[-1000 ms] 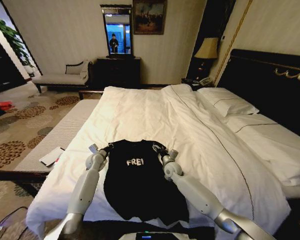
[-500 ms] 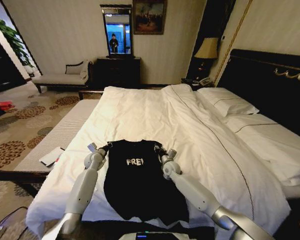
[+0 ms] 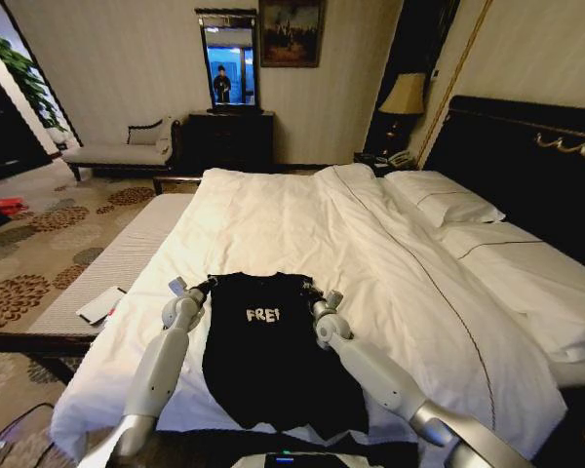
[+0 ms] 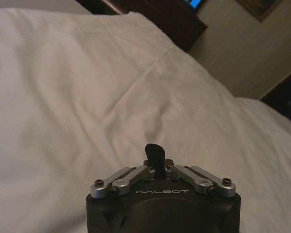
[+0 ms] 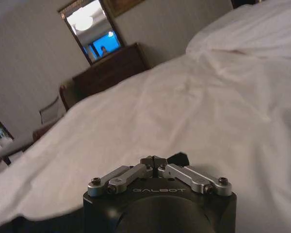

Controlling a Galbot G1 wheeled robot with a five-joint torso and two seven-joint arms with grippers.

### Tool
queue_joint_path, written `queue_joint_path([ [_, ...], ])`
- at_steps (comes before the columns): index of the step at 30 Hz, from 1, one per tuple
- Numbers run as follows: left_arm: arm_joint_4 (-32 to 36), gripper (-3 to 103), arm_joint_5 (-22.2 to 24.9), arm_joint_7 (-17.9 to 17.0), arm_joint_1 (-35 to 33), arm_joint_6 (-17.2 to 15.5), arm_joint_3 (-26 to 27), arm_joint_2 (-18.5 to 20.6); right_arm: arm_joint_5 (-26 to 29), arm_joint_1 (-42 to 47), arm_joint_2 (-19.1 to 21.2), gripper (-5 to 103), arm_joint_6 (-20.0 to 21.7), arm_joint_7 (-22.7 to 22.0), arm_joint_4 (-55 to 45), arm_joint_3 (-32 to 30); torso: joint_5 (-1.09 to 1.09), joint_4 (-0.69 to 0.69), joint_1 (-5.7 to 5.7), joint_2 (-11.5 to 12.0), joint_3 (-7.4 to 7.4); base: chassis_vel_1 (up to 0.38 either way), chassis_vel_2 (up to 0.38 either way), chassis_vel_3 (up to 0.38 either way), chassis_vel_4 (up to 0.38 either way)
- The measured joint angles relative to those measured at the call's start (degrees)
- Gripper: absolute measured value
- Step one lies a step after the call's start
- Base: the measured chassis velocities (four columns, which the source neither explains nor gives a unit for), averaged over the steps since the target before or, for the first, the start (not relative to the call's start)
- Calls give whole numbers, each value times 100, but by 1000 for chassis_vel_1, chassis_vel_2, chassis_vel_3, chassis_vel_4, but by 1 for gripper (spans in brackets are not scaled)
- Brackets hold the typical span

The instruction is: Fold the clothes on the bed.

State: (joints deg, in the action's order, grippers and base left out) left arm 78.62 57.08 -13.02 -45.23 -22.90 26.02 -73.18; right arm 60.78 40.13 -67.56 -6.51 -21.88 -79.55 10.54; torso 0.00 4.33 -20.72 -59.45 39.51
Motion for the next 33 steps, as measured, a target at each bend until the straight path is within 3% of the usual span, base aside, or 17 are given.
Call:
queue_joint_path([
  [20, 36, 2, 704, -8, 745, 221, 7, 490, 457, -511, 218, 0, -298, 250, -490, -237, 0, 0, 0, 0, 0, 0, 0, 0, 0],
  [28, 40, 2, 1285, 40, 1365, 350, -124, 770, 798, -1155, 241, 0, -342, 160, -581, -174, 0, 0, -1, 0, 0, 0, 0, 0, 0],
  [33, 340, 2, 1572, 152, 1279, 448, -127, 1008, 912, -1296, 288, 0, -401, 98, -727, -176, 1, -1, -1, 0, -1, 0, 0, 0, 0],
])
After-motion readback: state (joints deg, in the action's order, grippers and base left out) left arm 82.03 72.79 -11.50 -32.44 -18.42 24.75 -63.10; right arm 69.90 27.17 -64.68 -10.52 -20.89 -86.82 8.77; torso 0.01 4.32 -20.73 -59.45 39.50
